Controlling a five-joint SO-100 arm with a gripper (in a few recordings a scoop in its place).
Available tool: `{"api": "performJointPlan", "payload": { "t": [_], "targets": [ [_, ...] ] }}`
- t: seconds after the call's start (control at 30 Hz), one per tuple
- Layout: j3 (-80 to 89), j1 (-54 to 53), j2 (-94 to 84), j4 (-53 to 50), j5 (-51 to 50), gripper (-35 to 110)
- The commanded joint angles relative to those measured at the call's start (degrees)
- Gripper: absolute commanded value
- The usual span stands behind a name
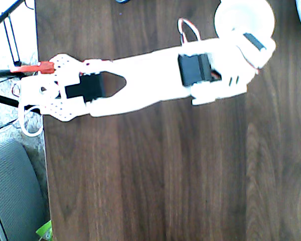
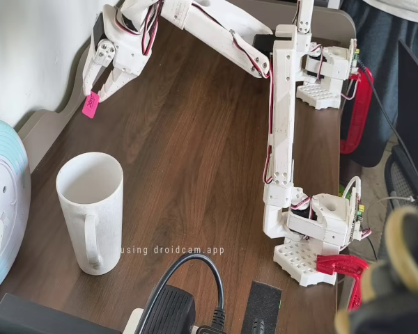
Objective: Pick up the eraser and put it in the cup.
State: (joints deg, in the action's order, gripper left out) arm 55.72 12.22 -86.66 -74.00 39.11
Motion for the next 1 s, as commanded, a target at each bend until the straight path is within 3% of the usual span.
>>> {"api": "performJointPlan", "payload": {
  "t": [0.0,0.6,0.67,0.77,0.87,0.97],
  "targets": [
    [-2.11,3.08,-0.88,2.02,2.46,0],
    [-2.02,7.47,12.74,1.49,30.5,0],
    [-2.11,6.68,12.57,1.93,27.25,25],
    [-2.11,6.15,12.48,-0.26,30.41,32],
    [-2.11,6.15,11.34,-1.85,31.55,23],
    [-2.11,6.68,8.88,-3.16,29.97,3]
  ]
}}
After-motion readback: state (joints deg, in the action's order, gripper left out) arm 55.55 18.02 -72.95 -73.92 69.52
